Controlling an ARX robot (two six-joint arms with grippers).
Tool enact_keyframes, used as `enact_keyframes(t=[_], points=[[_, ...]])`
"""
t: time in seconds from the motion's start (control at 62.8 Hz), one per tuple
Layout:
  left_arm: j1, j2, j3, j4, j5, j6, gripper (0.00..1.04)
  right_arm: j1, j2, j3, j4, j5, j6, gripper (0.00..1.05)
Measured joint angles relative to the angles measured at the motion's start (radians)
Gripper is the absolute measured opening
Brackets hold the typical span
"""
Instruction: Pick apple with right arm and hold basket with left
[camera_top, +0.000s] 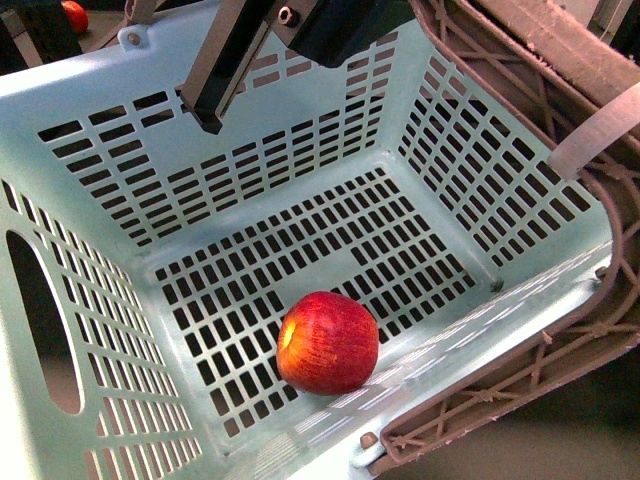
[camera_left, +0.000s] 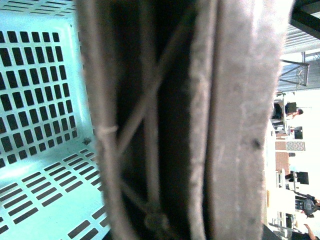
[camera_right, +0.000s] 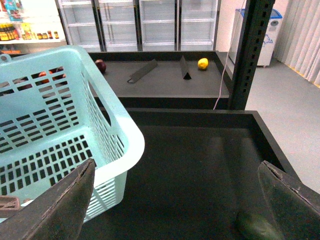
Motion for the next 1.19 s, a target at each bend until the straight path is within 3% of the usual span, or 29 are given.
enact_keyframes(t=[0.064, 0.175, 0.223, 0.303, 0.478, 0.685, 0.908, 1.195], points=[[-0.011, 0.001, 0.003, -0.009, -0.065, -0.015, 0.15, 0.000, 0.000, 0.000, 0.000, 0.000, 0.000, 0.96], [-0.026, 0.009, 0.027, -0.046, -0.405, -0.165, 0.15, 0.000, 0.000, 0.000, 0.000, -0.001, 0.000, 0.96], [-0.026, 0.011, 0.032, -0.056, -0.505, -0.177, 0.15, 0.000, -0.001, 0.000, 0.000, 0.000, 0.000, 0.96], [-0.005, 0.011, 0.040, -0.068, -0.580, -0.168, 0.15, 0.000, -0.001, 0.000, 0.000, 0.000, 0.000, 0.96], [0.082, 0.011, 0.030, -0.074, -0.536, -0.239, 0.15, 0.000, -0.001, 0.000, 0.000, -0.002, 0.000, 0.96], [0.249, 0.012, -0.054, -0.002, -0.449, -0.378, 0.15, 0.000, -0.001, 0.000, 0.000, 0.000, 0.000, 0.96], [0.396, 0.046, -0.089, 0.061, -0.407, -0.401, 0.15, 0.000, -0.001, 0.000, 0.000, 0.000, 0.000, 0.96], [0.495, 0.169, -0.095, 0.055, -0.278, -0.402, 0.15, 0.000, -0.001, 0.000, 0.000, 0.000, 0.000, 0.96]])
